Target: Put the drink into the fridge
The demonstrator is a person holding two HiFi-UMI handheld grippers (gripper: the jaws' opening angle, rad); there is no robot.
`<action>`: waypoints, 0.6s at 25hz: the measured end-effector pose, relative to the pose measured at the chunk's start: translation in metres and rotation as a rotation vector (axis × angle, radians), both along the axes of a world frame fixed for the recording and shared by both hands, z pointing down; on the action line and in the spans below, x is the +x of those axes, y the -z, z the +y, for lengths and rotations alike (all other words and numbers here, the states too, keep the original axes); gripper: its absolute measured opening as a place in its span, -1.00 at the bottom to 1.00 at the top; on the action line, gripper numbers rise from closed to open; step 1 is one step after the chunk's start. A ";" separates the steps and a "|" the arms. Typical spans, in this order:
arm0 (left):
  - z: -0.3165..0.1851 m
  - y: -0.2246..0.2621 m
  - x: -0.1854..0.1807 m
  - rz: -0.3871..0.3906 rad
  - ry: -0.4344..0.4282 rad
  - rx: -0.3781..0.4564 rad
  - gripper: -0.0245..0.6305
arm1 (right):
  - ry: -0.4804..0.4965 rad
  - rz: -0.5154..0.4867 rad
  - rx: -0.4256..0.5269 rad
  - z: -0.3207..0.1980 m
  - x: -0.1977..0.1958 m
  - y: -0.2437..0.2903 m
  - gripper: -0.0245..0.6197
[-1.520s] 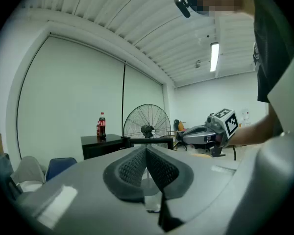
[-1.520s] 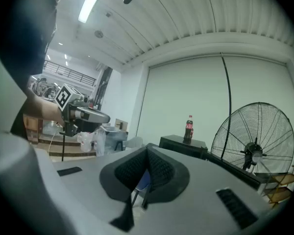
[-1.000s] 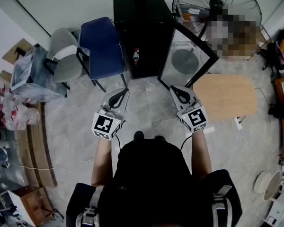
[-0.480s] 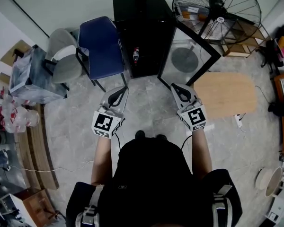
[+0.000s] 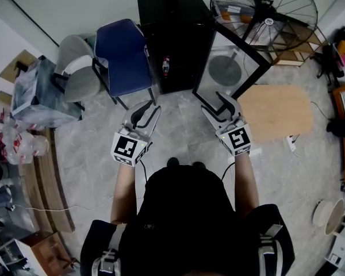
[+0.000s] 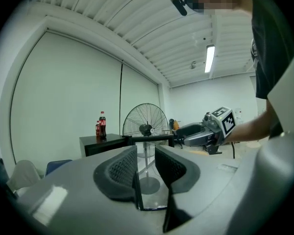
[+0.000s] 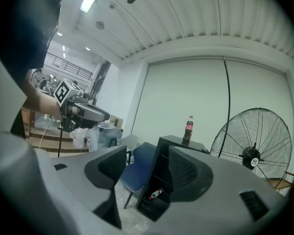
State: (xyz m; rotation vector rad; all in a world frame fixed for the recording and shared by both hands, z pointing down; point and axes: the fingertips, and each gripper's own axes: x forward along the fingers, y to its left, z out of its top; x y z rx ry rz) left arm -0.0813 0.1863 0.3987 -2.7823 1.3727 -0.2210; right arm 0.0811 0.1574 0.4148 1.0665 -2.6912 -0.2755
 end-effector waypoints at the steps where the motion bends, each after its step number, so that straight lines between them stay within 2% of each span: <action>1: 0.001 0.001 0.001 0.001 -0.014 0.007 -0.56 | 0.001 0.003 0.001 0.000 -0.002 -0.001 -0.07; 8: -0.001 0.002 -0.004 -0.003 -0.056 0.024 -0.29 | 0.001 0.015 -0.001 0.001 -0.015 -0.005 0.03; 15: -0.005 -0.002 -0.017 -0.017 -0.069 0.018 -0.23 | -0.027 0.012 -0.015 -0.002 -0.025 -0.011 0.04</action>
